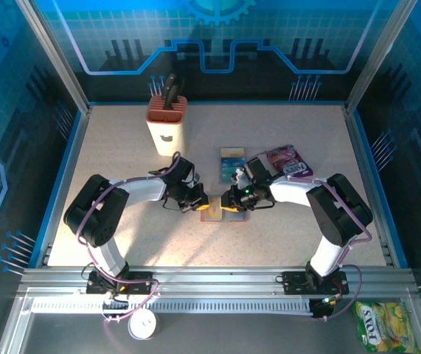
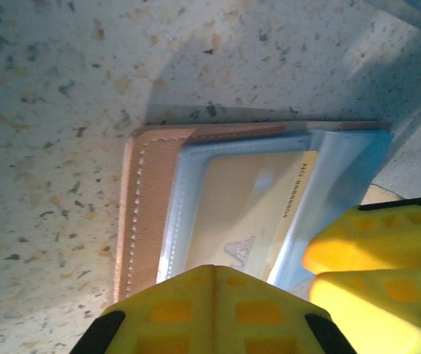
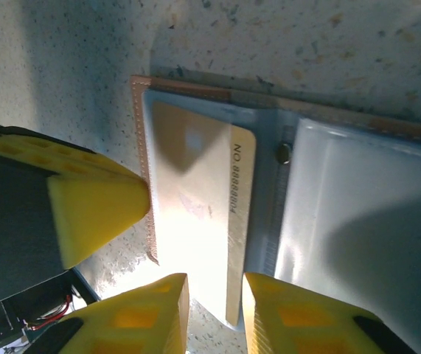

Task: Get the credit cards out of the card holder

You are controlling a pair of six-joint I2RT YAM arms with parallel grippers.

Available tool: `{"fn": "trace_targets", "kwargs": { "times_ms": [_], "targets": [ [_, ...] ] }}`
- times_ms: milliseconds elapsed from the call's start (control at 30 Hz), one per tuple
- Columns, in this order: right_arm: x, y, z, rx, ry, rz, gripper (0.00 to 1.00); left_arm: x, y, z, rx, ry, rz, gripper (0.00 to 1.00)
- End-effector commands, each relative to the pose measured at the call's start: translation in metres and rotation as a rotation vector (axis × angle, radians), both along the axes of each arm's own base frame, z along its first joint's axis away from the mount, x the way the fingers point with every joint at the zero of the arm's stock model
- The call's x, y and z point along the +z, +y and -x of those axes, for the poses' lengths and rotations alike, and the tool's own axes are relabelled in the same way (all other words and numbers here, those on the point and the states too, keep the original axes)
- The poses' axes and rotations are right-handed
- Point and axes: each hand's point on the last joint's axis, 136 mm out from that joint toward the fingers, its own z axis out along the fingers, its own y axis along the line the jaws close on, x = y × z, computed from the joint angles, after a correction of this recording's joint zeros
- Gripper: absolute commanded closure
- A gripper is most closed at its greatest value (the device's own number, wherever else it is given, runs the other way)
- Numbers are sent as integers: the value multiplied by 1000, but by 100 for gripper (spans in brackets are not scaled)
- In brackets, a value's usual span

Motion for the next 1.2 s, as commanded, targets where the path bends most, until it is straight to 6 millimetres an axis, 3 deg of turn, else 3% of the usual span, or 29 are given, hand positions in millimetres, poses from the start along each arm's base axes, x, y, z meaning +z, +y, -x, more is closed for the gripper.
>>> {"fn": "trace_targets", "kwargs": {
  "times_ms": [0,767,1167],
  "targets": [
    [12,15,-4,20,-6,-38,73,-14,10,11,-27,26,-56,97],
    [-10,19,-3,48,34,39,73,-25,15,18,-27,49,-74,99],
    [-20,0,0,62,10,185,73,-25,15,17,-28,47,-74,99]
  ]
}}
